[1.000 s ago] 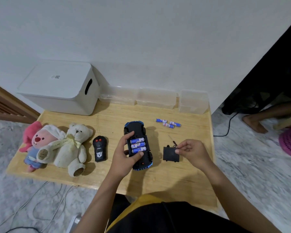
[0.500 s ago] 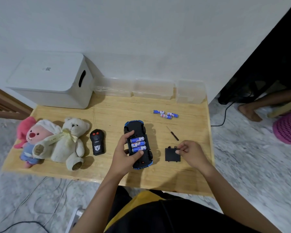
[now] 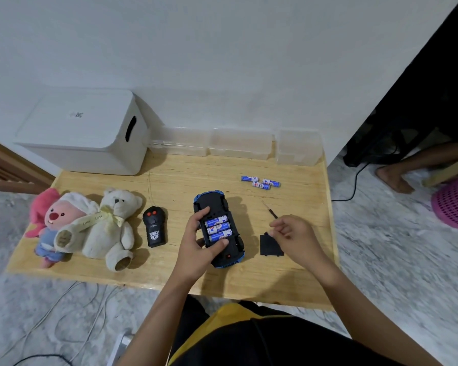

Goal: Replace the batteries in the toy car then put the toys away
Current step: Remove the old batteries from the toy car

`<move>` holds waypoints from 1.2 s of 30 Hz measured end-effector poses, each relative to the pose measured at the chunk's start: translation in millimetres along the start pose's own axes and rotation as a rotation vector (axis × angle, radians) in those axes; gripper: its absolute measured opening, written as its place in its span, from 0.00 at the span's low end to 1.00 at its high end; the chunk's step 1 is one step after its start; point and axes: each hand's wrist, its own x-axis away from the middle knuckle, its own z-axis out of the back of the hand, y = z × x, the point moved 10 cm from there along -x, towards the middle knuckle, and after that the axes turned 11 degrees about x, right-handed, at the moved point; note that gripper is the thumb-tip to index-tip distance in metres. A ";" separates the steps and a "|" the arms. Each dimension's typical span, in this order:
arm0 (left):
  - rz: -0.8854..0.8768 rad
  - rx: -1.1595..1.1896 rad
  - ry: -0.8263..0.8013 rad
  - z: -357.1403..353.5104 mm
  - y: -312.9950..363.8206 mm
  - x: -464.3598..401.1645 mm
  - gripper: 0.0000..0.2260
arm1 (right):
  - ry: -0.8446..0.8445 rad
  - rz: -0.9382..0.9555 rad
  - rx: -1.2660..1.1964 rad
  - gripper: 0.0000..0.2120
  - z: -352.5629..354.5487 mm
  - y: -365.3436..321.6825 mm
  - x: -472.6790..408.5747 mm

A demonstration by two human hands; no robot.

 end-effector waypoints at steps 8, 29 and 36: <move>-0.066 -0.146 -0.062 -23.1 3.3 2.5 0.41 | -0.053 0.170 -0.100 0.07 -10.7 -85.3 12.3; -0.148 -0.224 -0.031 -29.3 10.4 2.0 0.47 | -0.124 0.031 -0.115 0.08 -31.9 -97.5 -11.8; -0.134 -0.214 -0.024 -24.2 8.7 -2.9 0.47 | -0.019 0.022 -0.243 0.07 -25.5 -106.8 -16.4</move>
